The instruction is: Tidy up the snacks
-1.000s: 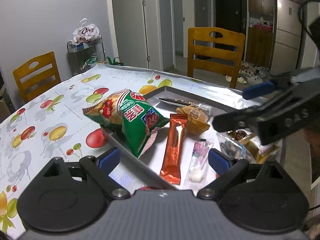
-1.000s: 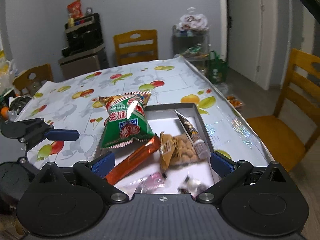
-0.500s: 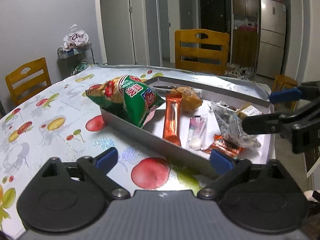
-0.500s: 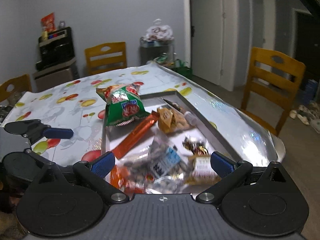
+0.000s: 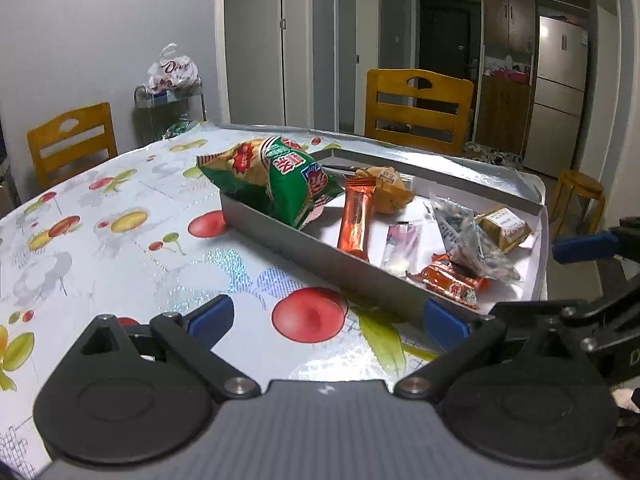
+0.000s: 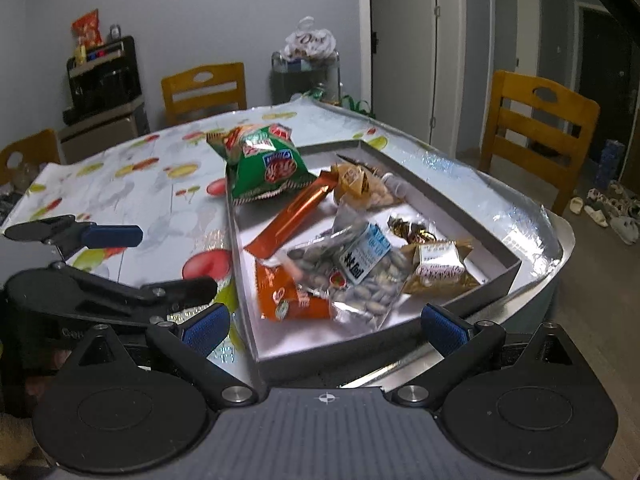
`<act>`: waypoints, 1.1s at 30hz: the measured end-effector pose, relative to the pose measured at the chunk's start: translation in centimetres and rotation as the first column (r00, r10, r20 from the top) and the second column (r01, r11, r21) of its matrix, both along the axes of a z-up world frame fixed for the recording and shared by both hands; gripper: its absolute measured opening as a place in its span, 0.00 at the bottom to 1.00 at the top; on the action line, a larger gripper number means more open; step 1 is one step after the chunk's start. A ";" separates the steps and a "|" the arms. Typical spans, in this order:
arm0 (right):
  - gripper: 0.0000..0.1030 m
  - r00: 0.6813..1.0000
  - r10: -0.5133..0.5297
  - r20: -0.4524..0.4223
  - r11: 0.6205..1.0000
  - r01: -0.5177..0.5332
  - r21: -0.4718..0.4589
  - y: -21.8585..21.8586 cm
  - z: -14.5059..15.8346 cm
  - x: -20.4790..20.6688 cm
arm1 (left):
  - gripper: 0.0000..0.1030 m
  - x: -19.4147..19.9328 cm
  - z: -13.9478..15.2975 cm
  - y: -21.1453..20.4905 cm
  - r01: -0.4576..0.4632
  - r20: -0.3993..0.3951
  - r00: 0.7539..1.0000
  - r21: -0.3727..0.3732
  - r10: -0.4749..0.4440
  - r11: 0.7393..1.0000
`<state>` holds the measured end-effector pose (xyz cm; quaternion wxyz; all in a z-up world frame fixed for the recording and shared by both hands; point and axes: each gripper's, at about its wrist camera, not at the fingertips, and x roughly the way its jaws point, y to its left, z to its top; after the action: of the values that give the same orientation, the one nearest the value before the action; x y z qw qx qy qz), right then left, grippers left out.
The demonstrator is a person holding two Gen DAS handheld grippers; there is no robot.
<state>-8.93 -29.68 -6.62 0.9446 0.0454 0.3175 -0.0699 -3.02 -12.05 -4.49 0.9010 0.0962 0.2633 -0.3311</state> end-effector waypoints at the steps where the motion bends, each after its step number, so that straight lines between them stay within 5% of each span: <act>1: 1.00 1.000 0.000 -0.003 1.000 0.000 0.002 0.1 -0.1 -0.1 | 0.99 -0.1 0.0 0.0 0.000 0.002 1.000 0.001 0.000 1.000; 33: 1.00 0.999 -0.006 -0.035 1.000 0.007 0.012 -0.1 -0.7 0.0 | 0.99 0.0 -0.6 -0.3 -0.011 0.001 1.000 0.031 0.011 0.999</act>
<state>-8.90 -29.74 -7.37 0.9383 0.0509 0.3345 -0.0719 -3.04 -12.38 -5.11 0.9013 0.1089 0.2684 -0.3219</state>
